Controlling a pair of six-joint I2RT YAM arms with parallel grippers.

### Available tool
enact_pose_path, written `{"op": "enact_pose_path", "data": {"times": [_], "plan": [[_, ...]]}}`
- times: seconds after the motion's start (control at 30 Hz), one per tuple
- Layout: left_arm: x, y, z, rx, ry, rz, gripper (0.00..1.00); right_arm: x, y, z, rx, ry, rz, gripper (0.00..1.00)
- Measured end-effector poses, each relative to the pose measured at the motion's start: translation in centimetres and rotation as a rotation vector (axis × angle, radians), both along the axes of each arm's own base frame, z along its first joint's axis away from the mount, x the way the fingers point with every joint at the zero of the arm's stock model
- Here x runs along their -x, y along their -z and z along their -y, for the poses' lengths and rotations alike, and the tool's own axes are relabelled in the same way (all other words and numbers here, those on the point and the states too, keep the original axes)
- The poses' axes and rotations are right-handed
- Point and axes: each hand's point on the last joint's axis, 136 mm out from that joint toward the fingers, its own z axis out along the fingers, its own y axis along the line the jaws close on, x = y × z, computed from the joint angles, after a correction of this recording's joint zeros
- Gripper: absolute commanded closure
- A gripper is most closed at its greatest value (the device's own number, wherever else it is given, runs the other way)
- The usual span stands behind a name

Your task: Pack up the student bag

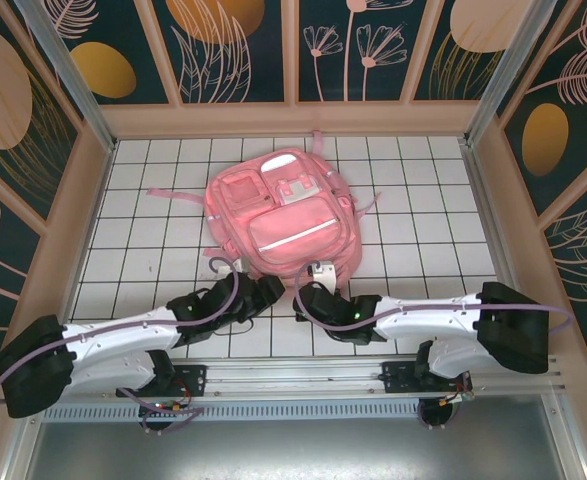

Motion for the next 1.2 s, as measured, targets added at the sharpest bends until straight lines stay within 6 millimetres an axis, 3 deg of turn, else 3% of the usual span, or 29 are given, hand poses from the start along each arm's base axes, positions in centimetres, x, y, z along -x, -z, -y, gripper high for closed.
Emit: {"op": "enact_pose_path", "data": {"times": [0.17, 0.3, 0.37, 0.4, 0.67, 0.87, 1.2], "plan": [[-1.8, 0.3, 0.2, -0.049, -0.072, 0.022, 0.48, 0.1, 0.1, -0.1, -0.008, -0.004, -0.002, 1.0], [-3.1, 0.0, 0.8, -0.084, -0.1, 0.048, 0.85, 0.2, -0.1, 0.1, -0.016, -0.008, -0.003, 1.0], [-3.3, 0.0, 0.7, -0.1, -0.108, 0.052, 0.98, 0.3, -0.2, 0.2, -0.019, -0.008, -0.003, 1.0], [-3.3, 0.0, 0.6, -0.112, -0.109, 0.054, 1.0, 0.3, -0.3, 0.3, -0.022, -0.008, -0.002, 1.0], [-3.1, -2.1, -1.4, -0.115, -0.15, 0.092, 1.0, -0.5, -1.7, 1.5, -0.071, 0.024, 0.008, 1.0], [-3.6, -3.2, -6.4, -0.12, -0.236, 0.118, 1.0, -2.1, -2.7, 3.4, -0.111, 0.061, 0.01, 1.0], [-4.7, -3.2, -10.8, -0.231, -0.248, 0.123, 1.0, -2.9, -2.3, 2.2, -0.108, -0.046, -0.005, 1.0]]}}
